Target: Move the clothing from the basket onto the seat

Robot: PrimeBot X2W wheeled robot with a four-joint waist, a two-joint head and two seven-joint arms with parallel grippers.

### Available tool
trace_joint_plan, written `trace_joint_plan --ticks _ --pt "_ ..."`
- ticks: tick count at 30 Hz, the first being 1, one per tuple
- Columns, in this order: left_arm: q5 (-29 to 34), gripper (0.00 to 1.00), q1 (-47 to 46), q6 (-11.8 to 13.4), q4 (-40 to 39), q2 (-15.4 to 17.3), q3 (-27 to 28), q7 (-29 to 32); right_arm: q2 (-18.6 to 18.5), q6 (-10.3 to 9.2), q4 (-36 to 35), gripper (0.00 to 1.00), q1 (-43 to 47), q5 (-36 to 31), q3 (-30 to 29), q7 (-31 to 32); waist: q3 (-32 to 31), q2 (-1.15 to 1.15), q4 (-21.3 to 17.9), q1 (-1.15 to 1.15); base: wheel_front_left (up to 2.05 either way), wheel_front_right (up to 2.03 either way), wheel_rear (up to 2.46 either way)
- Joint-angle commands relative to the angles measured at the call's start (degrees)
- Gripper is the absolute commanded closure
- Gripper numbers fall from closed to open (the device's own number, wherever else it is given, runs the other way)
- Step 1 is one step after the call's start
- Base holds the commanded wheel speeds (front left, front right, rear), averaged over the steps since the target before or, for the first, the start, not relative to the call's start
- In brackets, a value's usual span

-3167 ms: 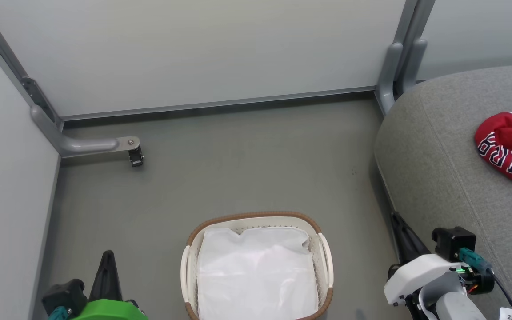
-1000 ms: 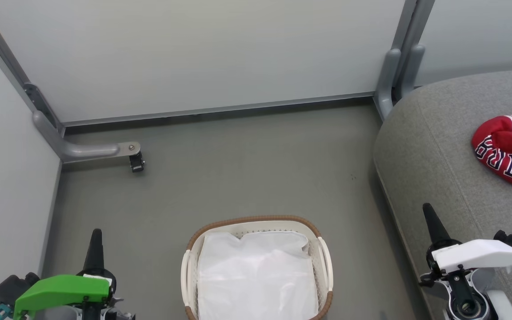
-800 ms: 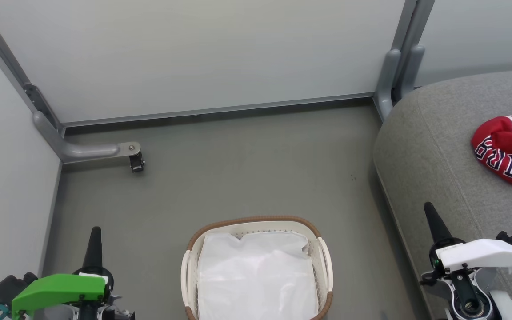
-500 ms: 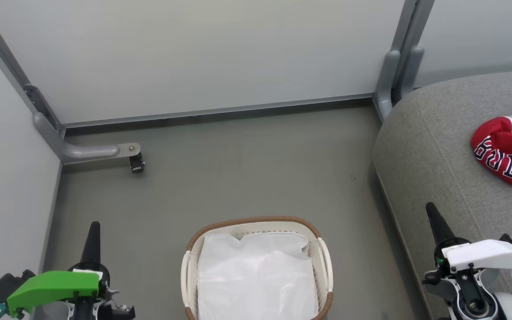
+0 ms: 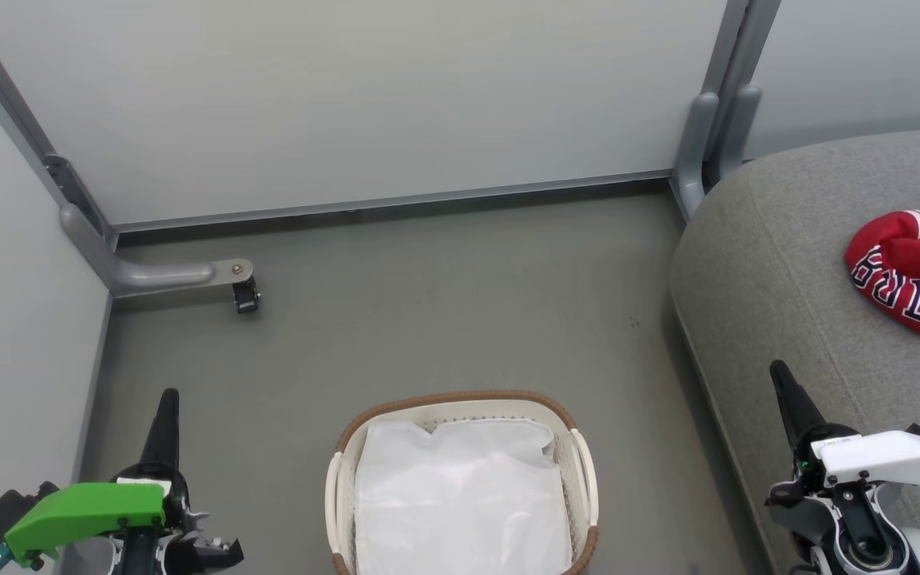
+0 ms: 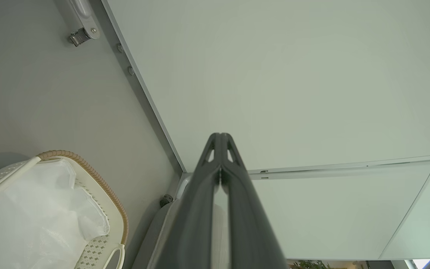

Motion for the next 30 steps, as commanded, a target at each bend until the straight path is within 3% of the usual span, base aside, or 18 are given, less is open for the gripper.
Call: trace_joint_plan --ticks 1,23,30 --pt "-1.3 1.00 -1.2 -0.4 -0.4 0.4 0.3 0.4 -0.3 -0.01 -0.5 1.00 0.3 1.4 -0.3 0.4 0.0 0.00 0.0 0.00 0.00 0.00 0.00" --pt "-10.0 1.00 -1.9 -1.1 -0.9 0.5 1.1 2.6 -0.4 -0.02 -1.6 1.00 0.8 10.3 -1.6 2.7 -0.4 0.00 0.0 0.00 0.00 0.00 0.00" --pt "-10.0 1.00 -1.8 -1.1 -0.9 0.5 1.0 2.7 -0.4 -0.02 -1.6 1.00 0.8 10.4 -1.6 2.7 -0.4 0.00 -0.1 0.00 0.00 0.00 0.00"
